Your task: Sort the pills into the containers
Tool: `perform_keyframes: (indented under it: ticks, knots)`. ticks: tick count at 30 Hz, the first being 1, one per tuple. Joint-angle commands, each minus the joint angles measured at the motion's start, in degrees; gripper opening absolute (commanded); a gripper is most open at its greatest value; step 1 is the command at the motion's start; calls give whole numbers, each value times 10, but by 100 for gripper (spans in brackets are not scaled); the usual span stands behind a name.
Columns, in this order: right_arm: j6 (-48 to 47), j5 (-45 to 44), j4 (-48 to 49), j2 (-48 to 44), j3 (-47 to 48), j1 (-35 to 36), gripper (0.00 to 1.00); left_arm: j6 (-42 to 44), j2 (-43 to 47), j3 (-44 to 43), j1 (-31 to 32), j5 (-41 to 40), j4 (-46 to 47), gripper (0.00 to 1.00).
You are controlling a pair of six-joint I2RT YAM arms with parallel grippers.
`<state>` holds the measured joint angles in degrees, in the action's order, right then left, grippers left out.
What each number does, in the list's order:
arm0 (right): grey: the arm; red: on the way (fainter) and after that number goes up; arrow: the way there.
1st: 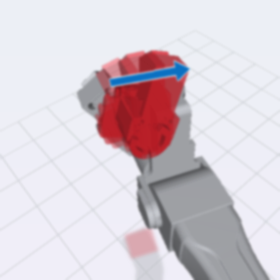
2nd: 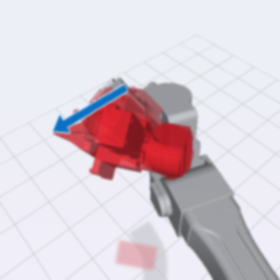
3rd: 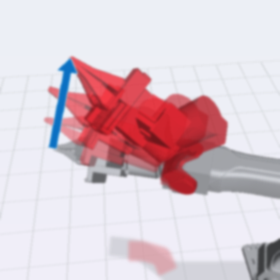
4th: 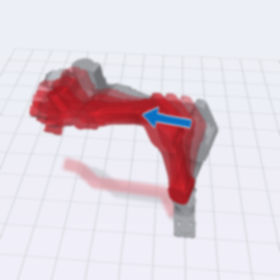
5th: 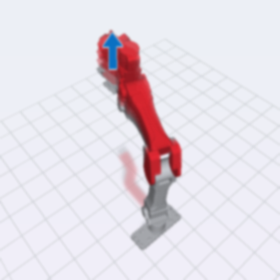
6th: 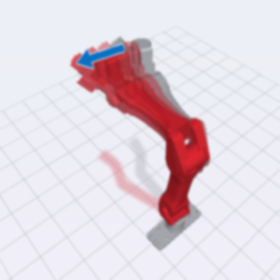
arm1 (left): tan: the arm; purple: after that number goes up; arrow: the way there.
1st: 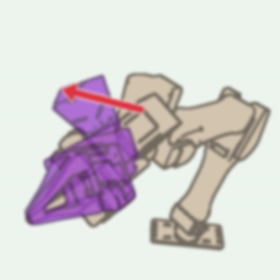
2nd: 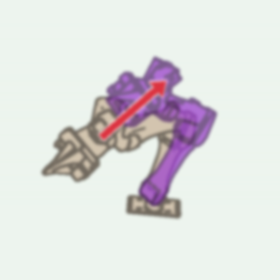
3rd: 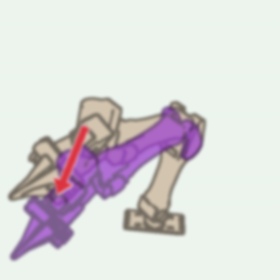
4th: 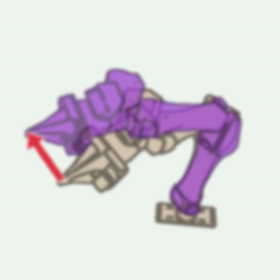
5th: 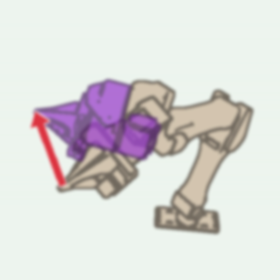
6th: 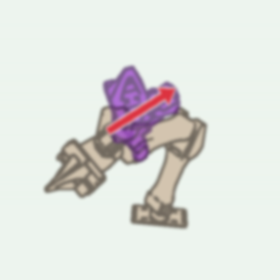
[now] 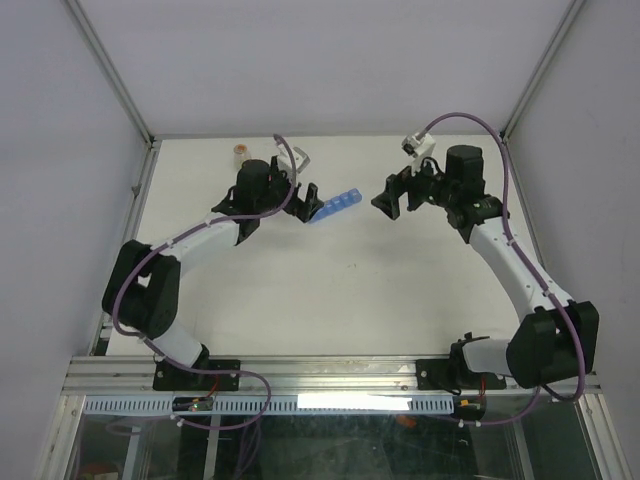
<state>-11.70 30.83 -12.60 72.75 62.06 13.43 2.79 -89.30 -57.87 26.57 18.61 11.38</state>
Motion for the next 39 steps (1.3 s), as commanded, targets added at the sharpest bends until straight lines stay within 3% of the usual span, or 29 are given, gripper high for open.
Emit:
perform_keyframes:
  ticks: [1, 5, 13, 27, 31, 37, 39]
  knots:
    - [-46, 177, -55, 42, 20, -18, 97, 207, -71, -37, -3, -12, -87, 95]
    - [-52, 215, -82, 81, 31, -19, 96, 275, -152, -107, -8, 6, -149, 93]
    - [-47, 230, -98, 105, 38, -25, 96, 296, -263, -218, -7, 27, -202, 92]
    - [-34, 245, -95, 100, 37, -44, 96, 299, -341, -317, -5, 69, -267, 73]
    - [-30, 253, -94, 97, 37, -52, 96, 324, -342, -318, -2, 78, -278, 61]
    - [-27, 261, -94, 90, 34, -65, 96, 352, -335, -306, 4, 90, -285, 31]
    - [-37, 260, -99, 87, 33, -71, 96, 369, -318, -288, 11, 97, -285, 29]
